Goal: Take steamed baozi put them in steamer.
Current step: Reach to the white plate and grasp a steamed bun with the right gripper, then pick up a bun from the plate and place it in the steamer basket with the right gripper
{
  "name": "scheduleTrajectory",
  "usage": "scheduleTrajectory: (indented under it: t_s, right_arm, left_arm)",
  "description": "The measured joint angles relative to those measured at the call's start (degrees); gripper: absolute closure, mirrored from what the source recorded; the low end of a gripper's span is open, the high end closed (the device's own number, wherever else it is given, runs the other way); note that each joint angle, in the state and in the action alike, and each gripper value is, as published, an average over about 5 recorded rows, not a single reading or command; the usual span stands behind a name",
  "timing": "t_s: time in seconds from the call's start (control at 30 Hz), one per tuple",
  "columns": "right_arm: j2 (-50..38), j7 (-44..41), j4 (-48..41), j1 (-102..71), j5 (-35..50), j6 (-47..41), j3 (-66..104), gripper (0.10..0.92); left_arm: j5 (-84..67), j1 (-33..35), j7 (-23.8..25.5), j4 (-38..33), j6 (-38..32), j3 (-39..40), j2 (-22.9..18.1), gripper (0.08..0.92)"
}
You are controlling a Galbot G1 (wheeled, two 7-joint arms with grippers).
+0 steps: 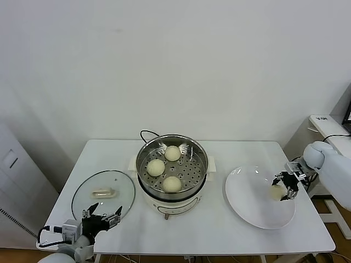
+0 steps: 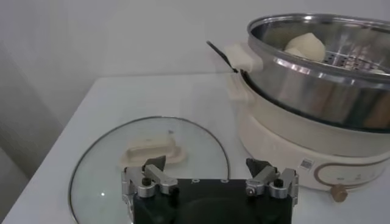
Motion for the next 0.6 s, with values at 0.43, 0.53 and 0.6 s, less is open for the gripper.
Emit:
scheduleTrajectory:
  t_s: [0.43, 0.53, 0.6]
  right_arm:
    - [-1.0, -1.7, 1.3, 1.2, -0.3, -1.0, -1.3, 0.609]
    - [-1.9, -2.1, 2.5, 2.3, 1.0, -1.7, -2.9, 0.609]
    - [-2.8, -2.4, 3.7, 3.7, 2.5, -2.4, -4.7, 0.609]
  left_arm:
    - [0.0, 0.1, -0.1, -0.4, 0.1, -0.3, -0.1, 0.177]
    - [0.0, 0.1, -0.2, -0.5, 0.2, -0.3, -0.1, 0.177]
    - [0.0, 0.1, -0.3, -0.5, 0.3, -0.3, 0.0, 0.177]
